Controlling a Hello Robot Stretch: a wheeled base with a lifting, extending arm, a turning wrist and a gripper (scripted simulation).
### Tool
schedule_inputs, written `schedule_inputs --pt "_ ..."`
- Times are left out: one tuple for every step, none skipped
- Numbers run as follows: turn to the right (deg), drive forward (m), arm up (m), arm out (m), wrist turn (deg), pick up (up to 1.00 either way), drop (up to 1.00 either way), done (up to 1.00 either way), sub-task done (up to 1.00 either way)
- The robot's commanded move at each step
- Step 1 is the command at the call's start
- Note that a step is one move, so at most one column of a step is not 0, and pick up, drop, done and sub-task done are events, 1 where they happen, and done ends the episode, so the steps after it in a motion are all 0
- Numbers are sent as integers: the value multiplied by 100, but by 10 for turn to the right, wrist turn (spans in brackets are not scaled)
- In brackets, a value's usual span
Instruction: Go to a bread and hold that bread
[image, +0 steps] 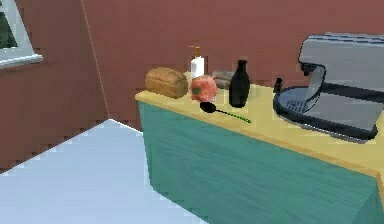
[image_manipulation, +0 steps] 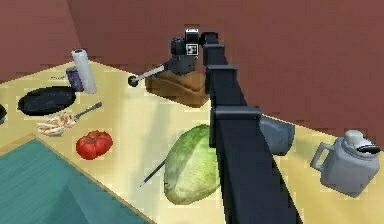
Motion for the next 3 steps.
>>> schedule_inputs --pt "0 0 0 0 450 0 0 0 0" --pt "0 0 0 0 150 0 0 0 0" --pt "0 0 -8 0 0 0 0 0 0"
